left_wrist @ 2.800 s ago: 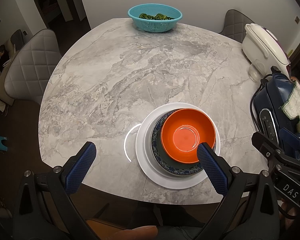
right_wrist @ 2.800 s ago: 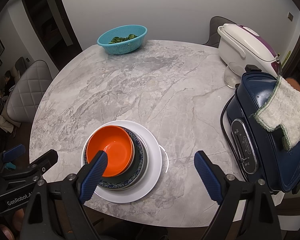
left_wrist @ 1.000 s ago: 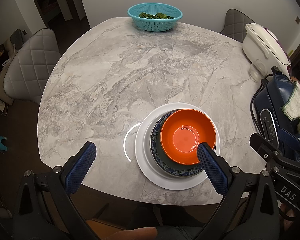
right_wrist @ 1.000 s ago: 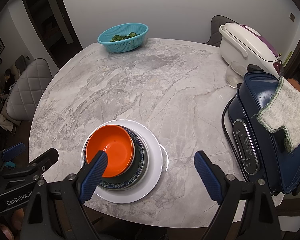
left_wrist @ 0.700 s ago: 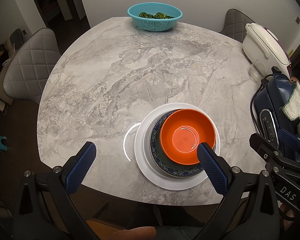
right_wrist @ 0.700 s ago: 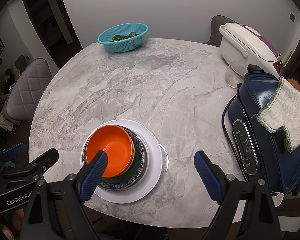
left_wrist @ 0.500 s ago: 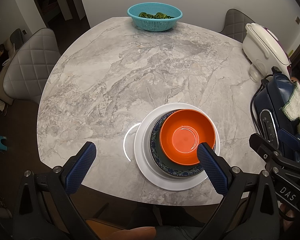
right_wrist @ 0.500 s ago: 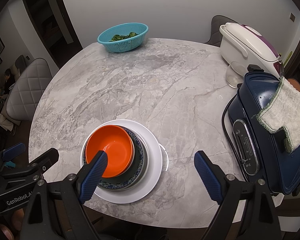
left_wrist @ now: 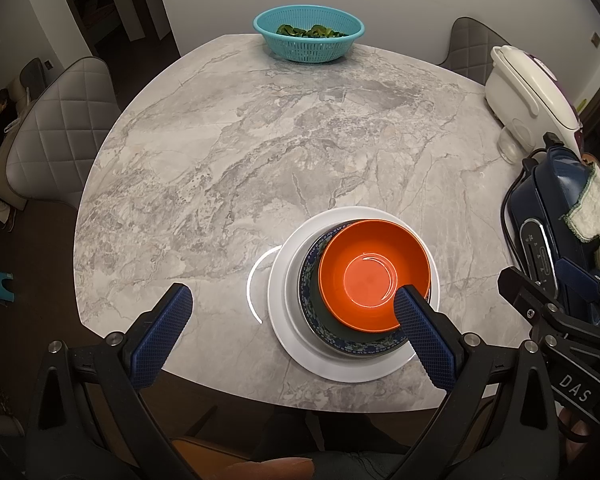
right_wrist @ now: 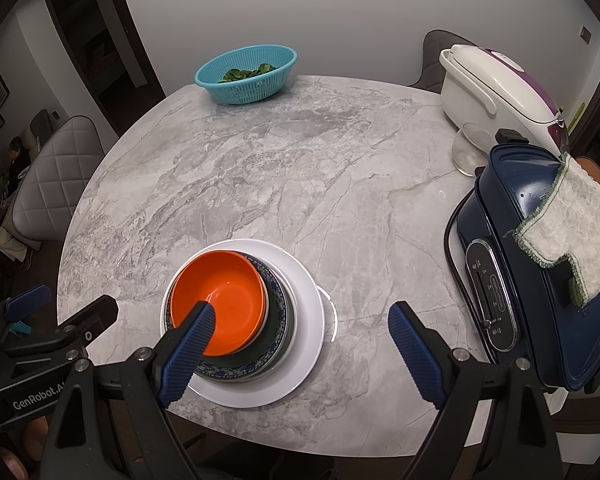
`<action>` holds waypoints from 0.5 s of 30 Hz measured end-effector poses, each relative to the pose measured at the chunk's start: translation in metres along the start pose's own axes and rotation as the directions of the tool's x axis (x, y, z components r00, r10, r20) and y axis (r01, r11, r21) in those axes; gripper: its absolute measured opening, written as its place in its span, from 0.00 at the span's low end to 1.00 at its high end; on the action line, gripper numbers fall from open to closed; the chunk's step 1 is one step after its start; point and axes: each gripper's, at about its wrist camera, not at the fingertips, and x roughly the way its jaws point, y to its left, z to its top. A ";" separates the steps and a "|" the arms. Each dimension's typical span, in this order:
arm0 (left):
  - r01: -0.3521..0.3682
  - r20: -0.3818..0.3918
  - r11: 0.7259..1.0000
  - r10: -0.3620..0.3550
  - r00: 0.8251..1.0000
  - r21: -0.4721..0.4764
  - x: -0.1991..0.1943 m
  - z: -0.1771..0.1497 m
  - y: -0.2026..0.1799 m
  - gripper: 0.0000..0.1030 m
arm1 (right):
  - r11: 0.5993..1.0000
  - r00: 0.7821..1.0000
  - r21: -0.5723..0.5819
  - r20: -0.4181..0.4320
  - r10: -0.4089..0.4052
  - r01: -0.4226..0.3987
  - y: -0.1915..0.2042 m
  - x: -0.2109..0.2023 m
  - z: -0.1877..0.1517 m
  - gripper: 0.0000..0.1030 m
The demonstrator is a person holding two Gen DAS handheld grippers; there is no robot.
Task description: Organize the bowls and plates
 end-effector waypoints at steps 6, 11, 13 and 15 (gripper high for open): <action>-0.001 -0.001 1.000 0.001 1.000 0.000 0.000 0.000 0.000 0.99 | 1.000 1.000 0.000 -0.001 0.000 0.000 0.000 0.000 0.000 0.88; -0.002 0.000 1.000 0.002 1.000 0.000 0.003 0.000 -0.001 0.99 | 1.000 1.000 -0.001 -0.001 0.000 0.000 0.000 0.000 0.001 0.88; -0.001 0.005 1.000 0.001 1.000 0.002 0.004 0.000 -0.002 0.99 | 1.000 1.000 -0.001 -0.003 0.001 -0.001 0.000 0.000 0.002 0.88; -0.006 0.020 1.000 0.006 1.000 0.006 0.003 -0.001 -0.004 0.99 | 1.000 1.000 -0.002 -0.003 0.002 -0.002 0.000 0.002 0.000 0.88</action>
